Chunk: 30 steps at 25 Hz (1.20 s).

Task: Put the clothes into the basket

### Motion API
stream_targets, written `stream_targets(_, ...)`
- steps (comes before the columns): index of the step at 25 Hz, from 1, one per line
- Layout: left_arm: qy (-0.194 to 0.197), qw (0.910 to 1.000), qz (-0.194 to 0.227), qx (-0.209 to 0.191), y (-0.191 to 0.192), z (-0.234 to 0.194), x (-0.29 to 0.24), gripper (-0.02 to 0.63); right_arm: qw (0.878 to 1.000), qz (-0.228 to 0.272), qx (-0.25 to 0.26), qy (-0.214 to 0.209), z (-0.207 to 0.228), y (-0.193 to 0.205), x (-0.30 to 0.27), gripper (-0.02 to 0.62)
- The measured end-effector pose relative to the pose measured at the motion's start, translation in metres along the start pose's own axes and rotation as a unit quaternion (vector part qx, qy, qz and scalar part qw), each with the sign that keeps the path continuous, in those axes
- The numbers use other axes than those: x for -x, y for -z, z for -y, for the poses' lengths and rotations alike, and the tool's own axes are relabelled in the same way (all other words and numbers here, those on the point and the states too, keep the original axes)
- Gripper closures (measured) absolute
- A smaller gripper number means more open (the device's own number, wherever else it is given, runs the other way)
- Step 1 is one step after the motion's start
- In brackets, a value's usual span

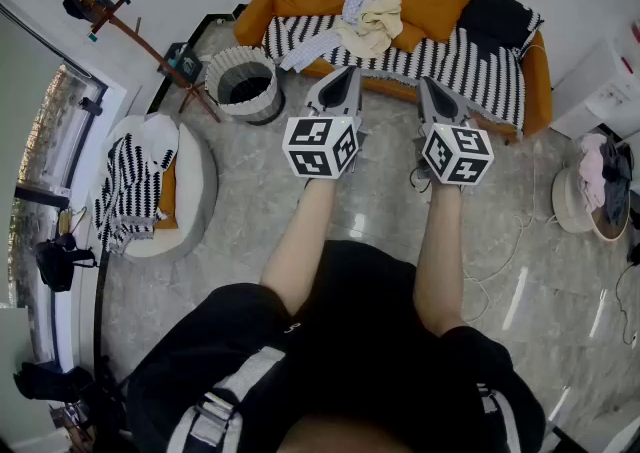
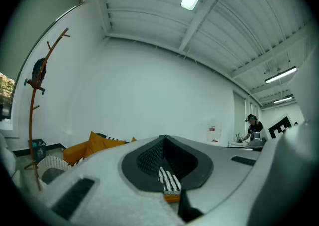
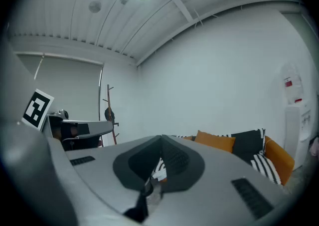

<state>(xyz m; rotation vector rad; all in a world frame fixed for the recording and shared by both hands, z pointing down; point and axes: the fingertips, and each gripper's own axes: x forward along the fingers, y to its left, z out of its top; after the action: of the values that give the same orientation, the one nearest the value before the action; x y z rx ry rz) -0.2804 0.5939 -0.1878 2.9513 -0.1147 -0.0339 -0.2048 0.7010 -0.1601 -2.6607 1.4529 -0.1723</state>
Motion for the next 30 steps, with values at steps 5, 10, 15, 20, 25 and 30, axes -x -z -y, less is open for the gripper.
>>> stream_targets(5,-0.002,1.0000,0.001,0.006,0.005,0.005,0.002,0.597,1.000,0.008,-0.007,-0.006,0.003,0.001,0.005,0.583)
stream_targets(10,-0.011,0.9999,0.001,0.013,0.006,-0.004,0.009,0.597,0.999,0.011,-0.036,0.008,0.013,0.003,0.005,0.583)
stream_targets(15,-0.025,0.9994,-0.002,0.025,0.009,-0.023,0.009,0.597,0.999,0.006,-0.037,0.004,0.014,0.006,-0.001,0.583)
stream_targets(20,-0.019,0.9996,-0.002,0.023,0.012,-0.026,-0.001,0.597,0.999,0.018,-0.041,0.006,0.025,-0.001,-0.006,0.583)
stream_targets(25,-0.012,0.9997,0.003,0.021,0.016,-0.042,-0.022,0.597,0.999,0.030,-0.039,0.011,0.040,-0.002,-0.025,0.582)
stream_targets(30,-0.015,0.9995,0.008,0.028,0.026,-0.082,-0.051,0.597,0.999,0.037,-0.035,0.016,0.055,0.002,-0.065,0.582)
